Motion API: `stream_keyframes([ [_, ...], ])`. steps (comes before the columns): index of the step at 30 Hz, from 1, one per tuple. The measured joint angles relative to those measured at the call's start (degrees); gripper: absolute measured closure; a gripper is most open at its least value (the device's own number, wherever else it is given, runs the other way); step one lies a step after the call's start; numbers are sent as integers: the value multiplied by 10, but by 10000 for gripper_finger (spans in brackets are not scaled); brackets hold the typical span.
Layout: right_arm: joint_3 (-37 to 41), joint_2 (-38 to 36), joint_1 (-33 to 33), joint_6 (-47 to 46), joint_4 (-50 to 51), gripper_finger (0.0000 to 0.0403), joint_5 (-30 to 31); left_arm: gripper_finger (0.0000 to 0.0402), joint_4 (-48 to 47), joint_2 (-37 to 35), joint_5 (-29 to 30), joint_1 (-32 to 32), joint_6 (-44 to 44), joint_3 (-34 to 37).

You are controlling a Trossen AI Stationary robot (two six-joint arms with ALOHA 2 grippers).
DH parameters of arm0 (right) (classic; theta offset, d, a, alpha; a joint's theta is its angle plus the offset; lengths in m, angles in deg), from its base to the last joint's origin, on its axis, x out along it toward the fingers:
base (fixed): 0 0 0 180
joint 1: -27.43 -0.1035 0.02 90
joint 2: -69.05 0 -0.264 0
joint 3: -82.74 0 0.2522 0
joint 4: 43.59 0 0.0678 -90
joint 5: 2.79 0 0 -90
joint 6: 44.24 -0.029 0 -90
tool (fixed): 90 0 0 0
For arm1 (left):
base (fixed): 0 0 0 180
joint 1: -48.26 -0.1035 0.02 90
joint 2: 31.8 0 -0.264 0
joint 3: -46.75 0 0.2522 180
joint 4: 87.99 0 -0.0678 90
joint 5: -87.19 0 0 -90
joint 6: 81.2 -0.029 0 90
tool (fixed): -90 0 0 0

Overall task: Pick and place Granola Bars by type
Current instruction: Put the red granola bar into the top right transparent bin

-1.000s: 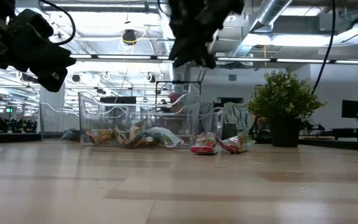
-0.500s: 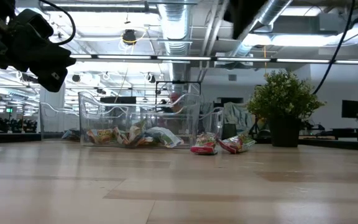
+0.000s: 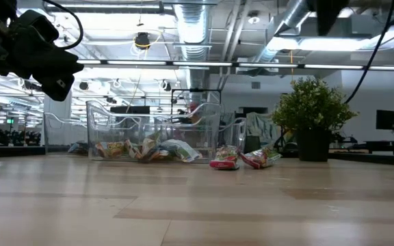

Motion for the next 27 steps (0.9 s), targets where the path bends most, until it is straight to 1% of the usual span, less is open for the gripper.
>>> stream_keyframes([
  [3,16,0,-23,-77,11,267,12,328,0,0,0,0,0,0],
  [7,52,0,-58,-136,13,212,4,328,0,0,0,0,0,0],
  [9,73,0,-73,-161,3,185,-9,328,0,0,0,0,0,0],
  [12,99,0,-91,-203,-21,155,-39,328,0,0,0,0,0,0],
  [15,128,0,-109,-240,-60,144,-71,328,0,0,0,0,0,0],
  [19,172,0,-135,-288,-151,143,-107,328,0,0,0,0,0,0],
  [23,213,0,-153,-338,-218,143,-117,328,0,0,0,0,0,0],
  [27,234,11,-165,-365,-237,143,-115,328,0,0,0,0,0,0],
])
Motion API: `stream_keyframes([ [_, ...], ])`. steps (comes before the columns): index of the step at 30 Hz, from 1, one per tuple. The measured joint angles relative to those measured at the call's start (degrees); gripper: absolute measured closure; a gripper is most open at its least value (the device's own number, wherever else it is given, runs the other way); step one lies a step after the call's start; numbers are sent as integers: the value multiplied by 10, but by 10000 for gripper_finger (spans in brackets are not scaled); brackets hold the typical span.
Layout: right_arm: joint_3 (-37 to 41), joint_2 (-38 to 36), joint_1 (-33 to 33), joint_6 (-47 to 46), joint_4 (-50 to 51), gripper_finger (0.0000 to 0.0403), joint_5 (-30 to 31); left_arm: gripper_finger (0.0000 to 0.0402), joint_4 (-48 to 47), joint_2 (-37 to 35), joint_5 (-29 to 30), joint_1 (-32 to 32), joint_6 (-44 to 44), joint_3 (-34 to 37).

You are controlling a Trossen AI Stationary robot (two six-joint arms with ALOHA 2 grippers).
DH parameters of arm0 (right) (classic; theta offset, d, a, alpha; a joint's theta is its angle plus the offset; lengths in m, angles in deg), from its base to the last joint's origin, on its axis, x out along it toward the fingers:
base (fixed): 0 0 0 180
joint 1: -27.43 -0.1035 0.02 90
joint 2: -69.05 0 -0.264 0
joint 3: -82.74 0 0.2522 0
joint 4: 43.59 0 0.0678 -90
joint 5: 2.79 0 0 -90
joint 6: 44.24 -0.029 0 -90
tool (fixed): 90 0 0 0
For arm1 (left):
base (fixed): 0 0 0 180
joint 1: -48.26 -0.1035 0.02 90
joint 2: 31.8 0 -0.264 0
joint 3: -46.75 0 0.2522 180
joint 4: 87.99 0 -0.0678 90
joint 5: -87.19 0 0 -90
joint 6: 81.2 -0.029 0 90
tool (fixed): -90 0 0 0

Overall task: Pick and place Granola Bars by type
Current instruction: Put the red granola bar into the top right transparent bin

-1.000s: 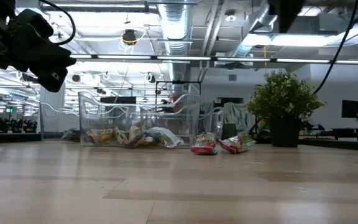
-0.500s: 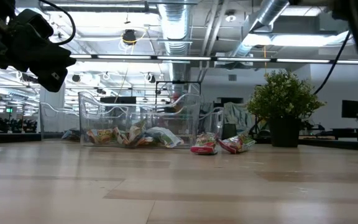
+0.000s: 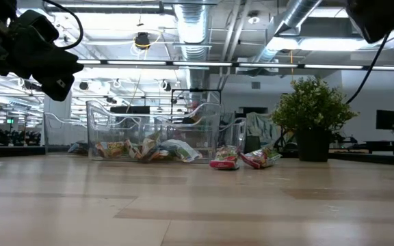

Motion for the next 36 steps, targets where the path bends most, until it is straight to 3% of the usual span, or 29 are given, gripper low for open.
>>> stream_keyframes([
  [12,17,76,-17,0,-106,142,-18,328,0,4,0,0,0,0],
  [26,15,126,-9,5,-120,145,-19,328,0,11,0,0,0,0],
  [30,16,127,-7,5,-114,172,-19,328,0,11,0,0,0,0],
  [36,17,128,-7,5,-106,254,-18,328,0,11,0,0,0,0],
])
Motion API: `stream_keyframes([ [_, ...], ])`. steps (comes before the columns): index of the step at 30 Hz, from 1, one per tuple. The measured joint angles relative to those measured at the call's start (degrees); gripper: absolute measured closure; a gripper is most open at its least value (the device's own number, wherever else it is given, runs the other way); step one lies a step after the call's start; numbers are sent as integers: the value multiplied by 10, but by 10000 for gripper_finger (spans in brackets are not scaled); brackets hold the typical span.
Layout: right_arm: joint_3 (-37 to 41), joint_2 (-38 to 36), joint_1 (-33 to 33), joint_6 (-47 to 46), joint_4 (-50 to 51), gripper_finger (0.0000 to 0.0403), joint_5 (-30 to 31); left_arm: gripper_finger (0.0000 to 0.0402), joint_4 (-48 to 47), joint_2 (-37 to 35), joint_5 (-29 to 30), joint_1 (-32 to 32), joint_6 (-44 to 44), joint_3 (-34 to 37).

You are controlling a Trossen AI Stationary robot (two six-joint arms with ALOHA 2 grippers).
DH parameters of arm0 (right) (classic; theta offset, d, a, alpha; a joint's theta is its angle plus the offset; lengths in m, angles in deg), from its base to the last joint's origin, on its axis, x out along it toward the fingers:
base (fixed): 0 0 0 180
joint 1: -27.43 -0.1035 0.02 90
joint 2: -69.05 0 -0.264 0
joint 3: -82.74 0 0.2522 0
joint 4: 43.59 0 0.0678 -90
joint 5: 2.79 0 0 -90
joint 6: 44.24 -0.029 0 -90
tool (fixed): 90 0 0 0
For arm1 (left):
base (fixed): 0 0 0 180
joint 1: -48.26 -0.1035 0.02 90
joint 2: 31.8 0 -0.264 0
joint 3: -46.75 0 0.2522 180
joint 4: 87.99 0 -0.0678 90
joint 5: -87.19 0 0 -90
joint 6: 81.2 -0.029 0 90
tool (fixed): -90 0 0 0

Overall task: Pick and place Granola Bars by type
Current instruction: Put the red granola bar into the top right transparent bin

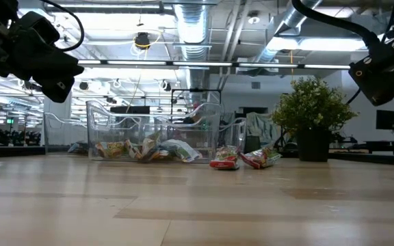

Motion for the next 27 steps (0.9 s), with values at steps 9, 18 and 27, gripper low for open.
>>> stream_keyframes([
  [9,0,1,4,1,-4,333,1,328,0,0,0,0,0,0],
  [18,0,1,11,16,-9,349,0,328,0,0,0,0,0,0],
  [27,-5,1,20,54,-21,349,0,328,0,0,0,0,0,0],
])
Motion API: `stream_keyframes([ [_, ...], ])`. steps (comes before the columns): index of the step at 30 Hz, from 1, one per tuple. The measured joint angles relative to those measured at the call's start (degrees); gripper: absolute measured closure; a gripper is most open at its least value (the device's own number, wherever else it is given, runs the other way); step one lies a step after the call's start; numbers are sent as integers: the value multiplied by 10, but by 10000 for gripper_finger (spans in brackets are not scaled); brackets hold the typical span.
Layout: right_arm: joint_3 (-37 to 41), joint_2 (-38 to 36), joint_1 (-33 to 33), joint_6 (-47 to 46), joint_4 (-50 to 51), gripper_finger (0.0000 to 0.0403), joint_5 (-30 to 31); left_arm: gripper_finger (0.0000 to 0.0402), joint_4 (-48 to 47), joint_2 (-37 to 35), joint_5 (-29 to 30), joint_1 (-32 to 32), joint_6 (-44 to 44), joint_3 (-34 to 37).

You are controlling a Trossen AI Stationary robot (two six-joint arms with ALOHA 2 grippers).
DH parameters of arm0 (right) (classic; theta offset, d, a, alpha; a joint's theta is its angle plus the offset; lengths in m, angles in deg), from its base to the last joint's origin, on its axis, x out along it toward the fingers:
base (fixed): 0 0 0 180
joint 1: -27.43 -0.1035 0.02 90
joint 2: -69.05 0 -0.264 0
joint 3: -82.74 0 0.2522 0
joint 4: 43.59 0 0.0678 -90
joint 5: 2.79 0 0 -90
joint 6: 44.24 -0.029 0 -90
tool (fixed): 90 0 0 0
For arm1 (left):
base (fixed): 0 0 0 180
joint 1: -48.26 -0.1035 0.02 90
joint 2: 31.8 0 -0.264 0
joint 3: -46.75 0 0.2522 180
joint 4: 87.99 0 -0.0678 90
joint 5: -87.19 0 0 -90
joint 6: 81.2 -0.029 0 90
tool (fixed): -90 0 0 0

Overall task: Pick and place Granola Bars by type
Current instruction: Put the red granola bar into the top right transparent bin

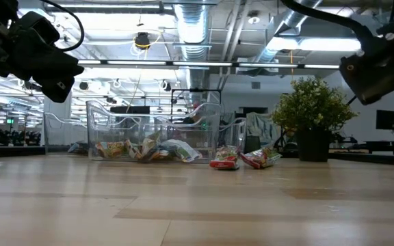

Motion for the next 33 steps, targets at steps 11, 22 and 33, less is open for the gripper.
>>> stream_keyframes([
  [11,-17,3,28,126,-118,349,78,328,0,0,0,0,0,0],
  [22,-17,2,84,281,-260,349,101,328,0,0,0,0,0,0],
  [33,-18,-8,146,399,-410,349,97,328,0,0,0,0,0,0],
])
